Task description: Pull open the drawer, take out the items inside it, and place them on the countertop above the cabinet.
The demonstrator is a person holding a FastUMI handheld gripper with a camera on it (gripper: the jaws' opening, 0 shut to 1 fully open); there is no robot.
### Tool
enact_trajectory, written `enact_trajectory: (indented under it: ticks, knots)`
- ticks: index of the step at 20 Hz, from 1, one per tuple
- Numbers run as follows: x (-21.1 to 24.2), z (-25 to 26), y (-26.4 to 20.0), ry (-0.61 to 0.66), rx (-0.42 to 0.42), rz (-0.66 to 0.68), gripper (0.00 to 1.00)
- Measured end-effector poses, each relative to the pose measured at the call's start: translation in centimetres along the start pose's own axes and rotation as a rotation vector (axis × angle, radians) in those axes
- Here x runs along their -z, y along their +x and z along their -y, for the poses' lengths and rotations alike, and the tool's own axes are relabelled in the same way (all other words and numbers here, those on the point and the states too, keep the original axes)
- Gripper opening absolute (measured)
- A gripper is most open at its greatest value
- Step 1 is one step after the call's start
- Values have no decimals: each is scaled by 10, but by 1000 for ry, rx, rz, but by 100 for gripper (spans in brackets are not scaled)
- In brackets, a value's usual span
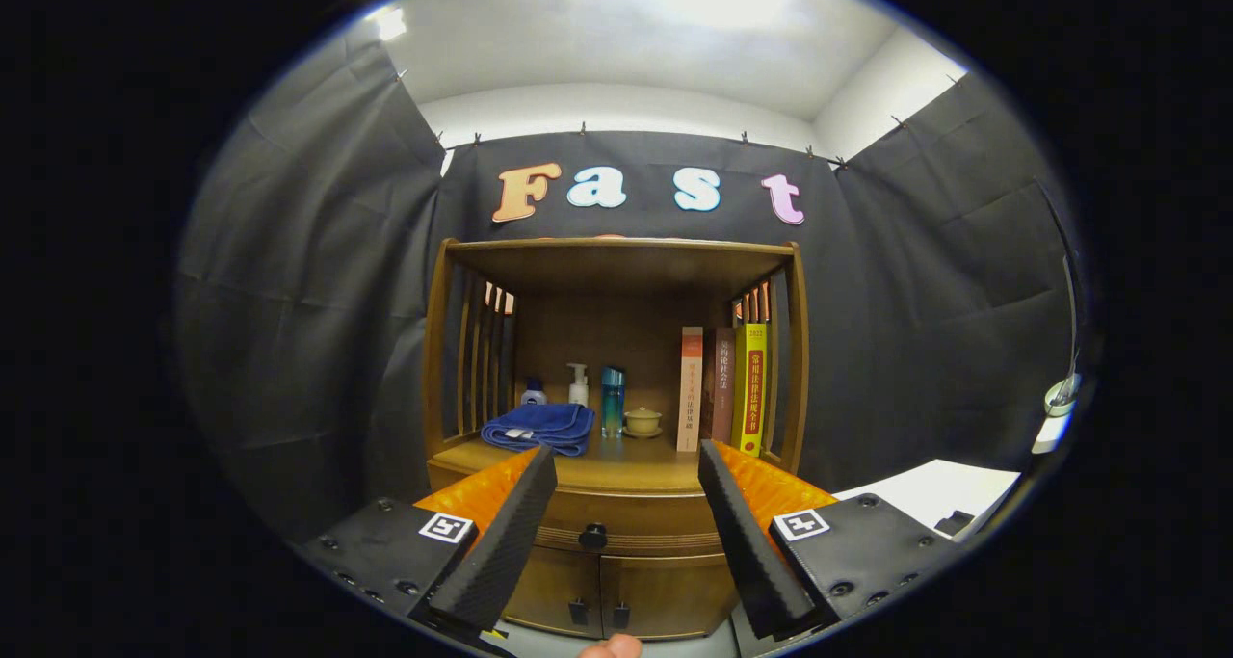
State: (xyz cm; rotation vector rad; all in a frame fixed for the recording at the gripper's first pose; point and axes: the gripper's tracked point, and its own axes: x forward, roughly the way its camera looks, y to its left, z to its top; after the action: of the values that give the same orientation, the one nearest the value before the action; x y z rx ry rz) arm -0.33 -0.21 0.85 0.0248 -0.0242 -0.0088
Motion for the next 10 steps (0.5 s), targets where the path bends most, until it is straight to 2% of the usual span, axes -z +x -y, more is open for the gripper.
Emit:
enact_trajectory:
  ticks: [10]
  knots:
    - [-7,-7,-1,3,-4,8,98]
